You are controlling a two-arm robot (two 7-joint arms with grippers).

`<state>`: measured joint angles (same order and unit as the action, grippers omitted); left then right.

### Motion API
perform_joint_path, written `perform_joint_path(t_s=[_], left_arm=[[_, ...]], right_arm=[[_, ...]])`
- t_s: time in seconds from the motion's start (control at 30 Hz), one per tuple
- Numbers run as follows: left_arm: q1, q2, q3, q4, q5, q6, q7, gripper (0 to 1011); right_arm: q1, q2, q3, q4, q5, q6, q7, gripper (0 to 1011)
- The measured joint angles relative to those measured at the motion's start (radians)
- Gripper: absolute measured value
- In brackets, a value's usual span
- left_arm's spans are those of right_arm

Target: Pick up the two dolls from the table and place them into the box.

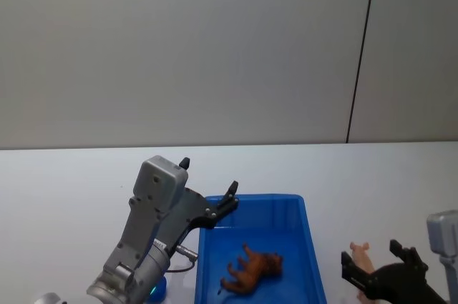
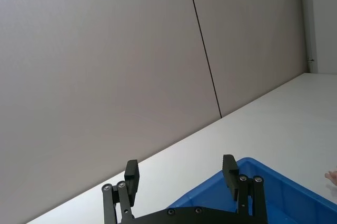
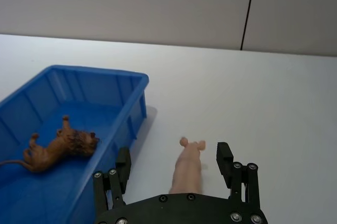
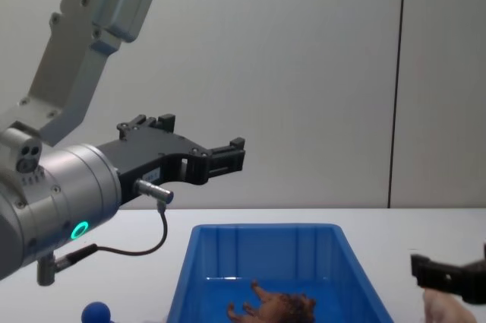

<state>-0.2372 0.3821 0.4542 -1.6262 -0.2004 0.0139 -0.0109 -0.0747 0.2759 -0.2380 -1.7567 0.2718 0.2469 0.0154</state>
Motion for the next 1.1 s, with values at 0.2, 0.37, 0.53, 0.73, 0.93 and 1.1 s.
perform_joint_path(t_s=[0.2,0.37,0.53,0.73,0.93,1.1], left_arm=[[0.000,0.000,0.000,0.000,0.000,0.000,0.000,1001],[0.000,0.000,0.000,0.000,0.000,0.000,0.000,1001],[0.000,0.000,0.000,0.000,0.000,0.000,0.000,1001],[0.000,0.000,0.000,0.000,0.000,0.000,0.000,1001],[0.000,0.000,0.000,0.000,0.000,0.000,0.000,1001],[0.000,0.000,0.000,0.000,0.000,0.000,0.000,1001]], right_arm=[[-0.006,-0.003,0.001,0.032,-0.001,-0.007,-0.014,1001],[-0.003,-0.011,-0.001,0.065,-0.007,-0.013,-0.015,1001],[0.011,-0.023,-0.005,0.110,-0.017,-0.022,-0.012,1001],[0.027,-0.036,-0.008,0.153,-0.028,-0.032,-0.004,976],[0.045,-0.049,-0.012,0.192,-0.040,-0.043,-0.001,831],[0.052,-0.057,-0.013,0.208,-0.048,-0.048,-0.008,655]])
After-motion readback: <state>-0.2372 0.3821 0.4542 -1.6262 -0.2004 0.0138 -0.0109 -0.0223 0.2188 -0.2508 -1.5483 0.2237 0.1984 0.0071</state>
